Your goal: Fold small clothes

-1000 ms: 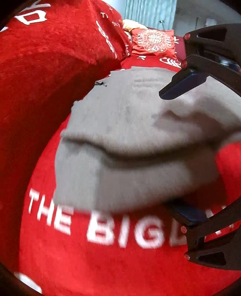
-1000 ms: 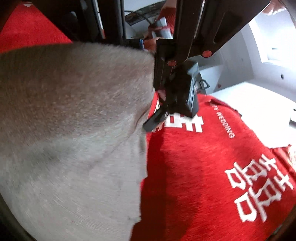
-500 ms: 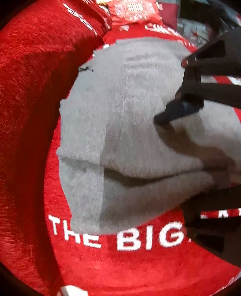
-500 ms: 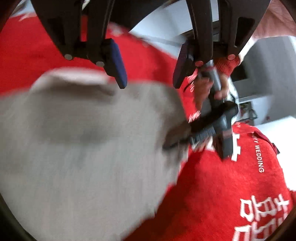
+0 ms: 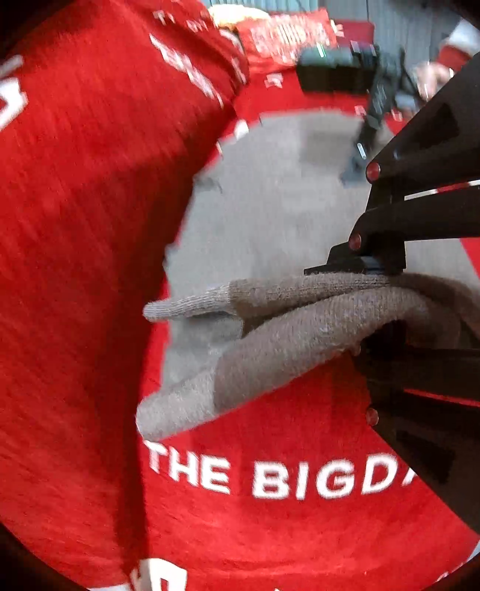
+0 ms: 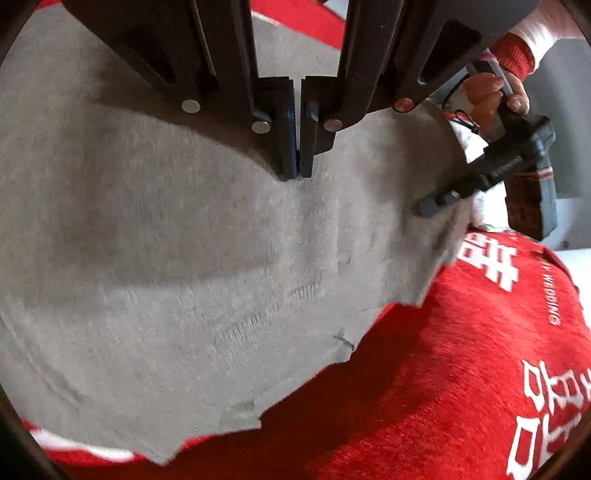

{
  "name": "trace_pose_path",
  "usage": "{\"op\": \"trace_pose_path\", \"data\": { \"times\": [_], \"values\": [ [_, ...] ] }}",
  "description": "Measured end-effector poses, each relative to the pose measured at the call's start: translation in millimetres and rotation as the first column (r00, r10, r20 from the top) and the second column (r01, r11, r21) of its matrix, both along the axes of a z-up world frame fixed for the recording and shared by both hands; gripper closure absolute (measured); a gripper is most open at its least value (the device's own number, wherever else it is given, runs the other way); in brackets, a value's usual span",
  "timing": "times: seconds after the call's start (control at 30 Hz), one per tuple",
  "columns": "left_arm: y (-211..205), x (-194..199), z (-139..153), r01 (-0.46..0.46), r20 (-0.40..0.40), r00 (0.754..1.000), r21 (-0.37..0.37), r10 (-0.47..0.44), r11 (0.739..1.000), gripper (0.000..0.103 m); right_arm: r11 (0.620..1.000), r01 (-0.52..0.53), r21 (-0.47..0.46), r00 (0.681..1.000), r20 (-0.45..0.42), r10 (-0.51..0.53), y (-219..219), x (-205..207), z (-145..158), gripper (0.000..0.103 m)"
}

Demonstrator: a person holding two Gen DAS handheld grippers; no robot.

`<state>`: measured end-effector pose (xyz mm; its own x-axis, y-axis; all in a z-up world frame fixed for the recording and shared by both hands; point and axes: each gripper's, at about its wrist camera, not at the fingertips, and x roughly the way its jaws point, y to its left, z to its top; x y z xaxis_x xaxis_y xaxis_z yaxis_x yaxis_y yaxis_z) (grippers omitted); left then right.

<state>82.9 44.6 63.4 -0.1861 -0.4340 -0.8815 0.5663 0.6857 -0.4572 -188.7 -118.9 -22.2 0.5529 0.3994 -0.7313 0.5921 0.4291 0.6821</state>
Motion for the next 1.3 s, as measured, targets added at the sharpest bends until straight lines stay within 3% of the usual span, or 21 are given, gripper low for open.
{"op": "trace_pose_path", "data": {
  "times": [0.17,0.3,0.43,0.53,0.6,0.73,0.87,0.93,1.03,1.07,1.1,1.13,1.17,1.2,1.23,1.3],
  "values": [
    [-44.9,-24.6,41.4,0.014,-0.047,0.999,-0.127,-0.020,0.992,0.088,0.996,0.011,0.092,0.997,0.070,-0.017,-6.9,-20.1,2.1,0.097],
    [-101.7,-66.4,64.5,0.122,-0.010,0.992,-0.166,-0.125,0.979,0.088,0.987,0.069,0.142,0.987,0.138,-0.088,-27.5,-43.4,11.6,0.097],
    [-157.8,-115.0,67.2,0.225,0.012,0.974,-0.187,-0.226,0.956,0.088,0.975,0.143,0.168,0.971,0.166,-0.171,-54.0,-74.6,18.9,0.097],
    [-209.0,-157.6,53.9,0.308,0.076,0.951,-0.139,-0.300,0.941,0.088,0.966,0.194,0.172,0.961,0.165,-0.222,-71.3,-98.0,17.4,0.097],
    [-232.5,-182.2,36.0,0.355,0.124,0.930,-0.059,-0.346,0.933,0.088,0.957,0.227,0.178,0.956,0.145,-0.254,-80.8,-112.5,9.4,0.097],
    [-250.1,-210.6,2.9,0.404,0.153,0.900,0.058,-0.408,0.913,0.088,0.923,0.297,0.244,0.936,0.116,-0.332,-93.8,-138.3,-13.2,0.097],
    [-253.2,-227.4,-7.3,0.431,0.209,0.868,0.135,-0.451,0.892,0.087,0.900,0.335,0.278,0.921,0.104,-0.375,-98.1,-159.1,-20.5,0.097],
    [-254.7,-229.5,-4.3,0.431,0.218,0.863,0.152,-0.456,0.889,0.087,0.889,0.348,0.296,0.914,0.104,-0.392,-103.3,-167.9,-19.3,0.097],
    [-248.8,-218.6,5.1,0.397,0.186,0.892,0.115,-0.412,0.911,0.086,0.878,0.362,0.314,0.905,0.107,-0.412,-106.3,-177.6,-19.3,0.097],
    [-244.9,-215.2,9.7,0.384,0.192,0.897,0.102,-0.397,0.918,0.080,0.871,0.370,0.322,0.900,0.109,-0.422,-107.8,-179.3,-18.9,0.097],
    [-241.5,-213.1,16.3,0.370,0.218,0.899,0.091,-0.380,0.925,0.046,0.868,0.376,0.325,0.897,0.109,-0.429,-110.1,-185.0,-20.6,0.094],
    [-240.3,-212.9,22.5,0.347,0.263,0.895,0.095,-0.360,0.933,0.004,0.861,0.385,0.333,0.890,0.112,-0.441,-113.3,-190.4,-21.3,0.086],
    [-235.9,-209.9,29.1,0.325,0.302,0.891,0.096,-0.339,0.941,0.000,0.852,0.395,0.344,0.882,0.117,-0.457,-117.8,-197.3,-22.7,0.081],
    [-228.6,-206.5,39.4,0.306,0.349,0.882,0.083,-0.316,0.948,0.000,0.841,0.405,0.359,0.872,0.126,-0.474,-123.9,-205.9,-25.0,0.068],
    [-226.0,-204.6,42.1,0.305,0.352,0.882,0.083,-0.314,0.949,0.000,0.832,0.414,0.369,0.863,0.131,-0.487,-125.6,-209.6,-24.3,0.057],
    [-216.2,-193.9,45.1,0.274,0.345,0.892,0.104,-0.293,0.956,0.000,0.812,0.429,0.396,0.842,0.151,-0.519,-132.5,-218.7,-22.8,0.045]
  ]
}}
